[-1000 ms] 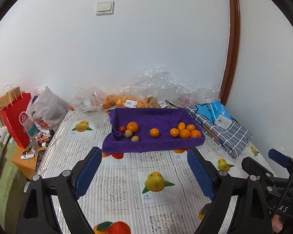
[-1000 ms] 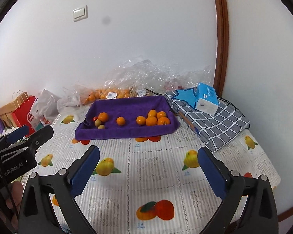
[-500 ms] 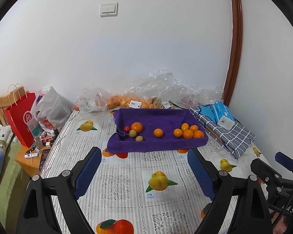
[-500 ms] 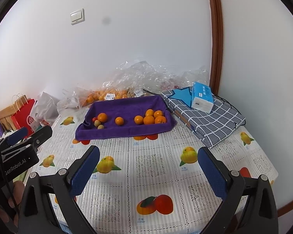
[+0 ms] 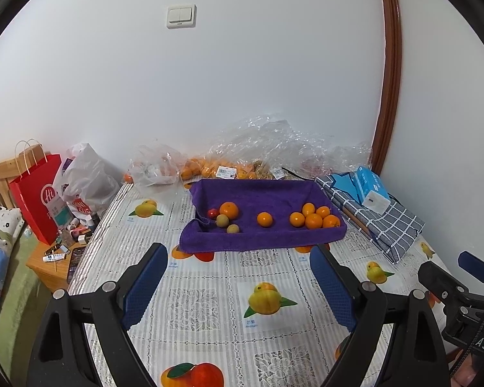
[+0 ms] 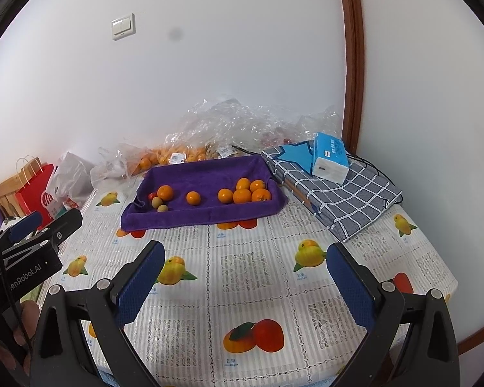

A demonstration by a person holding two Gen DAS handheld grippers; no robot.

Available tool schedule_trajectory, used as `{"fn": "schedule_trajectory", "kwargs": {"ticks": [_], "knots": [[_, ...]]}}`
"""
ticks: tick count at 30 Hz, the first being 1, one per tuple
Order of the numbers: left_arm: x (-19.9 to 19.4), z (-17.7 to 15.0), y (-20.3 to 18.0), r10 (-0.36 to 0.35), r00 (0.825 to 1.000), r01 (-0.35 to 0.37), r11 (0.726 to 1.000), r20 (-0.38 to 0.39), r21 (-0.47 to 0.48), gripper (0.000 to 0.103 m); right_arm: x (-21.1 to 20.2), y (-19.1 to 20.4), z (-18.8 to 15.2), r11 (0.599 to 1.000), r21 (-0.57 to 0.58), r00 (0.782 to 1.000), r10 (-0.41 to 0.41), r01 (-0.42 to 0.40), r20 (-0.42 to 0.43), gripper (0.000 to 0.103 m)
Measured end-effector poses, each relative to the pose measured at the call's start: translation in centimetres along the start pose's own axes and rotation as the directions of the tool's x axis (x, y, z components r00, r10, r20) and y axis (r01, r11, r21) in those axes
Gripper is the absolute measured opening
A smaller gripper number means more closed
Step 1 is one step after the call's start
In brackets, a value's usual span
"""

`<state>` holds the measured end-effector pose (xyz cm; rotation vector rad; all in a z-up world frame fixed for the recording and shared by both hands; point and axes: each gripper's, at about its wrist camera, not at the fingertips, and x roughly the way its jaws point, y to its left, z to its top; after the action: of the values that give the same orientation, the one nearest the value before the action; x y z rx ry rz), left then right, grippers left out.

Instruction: Organize fruits

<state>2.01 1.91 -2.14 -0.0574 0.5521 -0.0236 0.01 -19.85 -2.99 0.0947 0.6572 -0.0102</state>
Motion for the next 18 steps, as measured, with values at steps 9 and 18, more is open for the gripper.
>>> {"fn": "schedule_trajectory", "kwargs": {"ticks": [9, 18], "knots": [[-0.06, -0.07, 0.12, 0.0, 1.0, 0.0, 1.0, 0.003, -0.004, 0.09, 0.05, 0.04, -0.08, 1.0, 0.005, 1.0, 0.001, -0.001, -0.004, 0.099], [-0.02, 0.01, 0.09, 0.003, 1.0, -0.003, 1.0, 0.003, -0.003, 0.09, 0.11, 0.06, -0.13, 1.0, 0.005, 1.0, 0.0, 0.0, -0.004, 0.099]]}}
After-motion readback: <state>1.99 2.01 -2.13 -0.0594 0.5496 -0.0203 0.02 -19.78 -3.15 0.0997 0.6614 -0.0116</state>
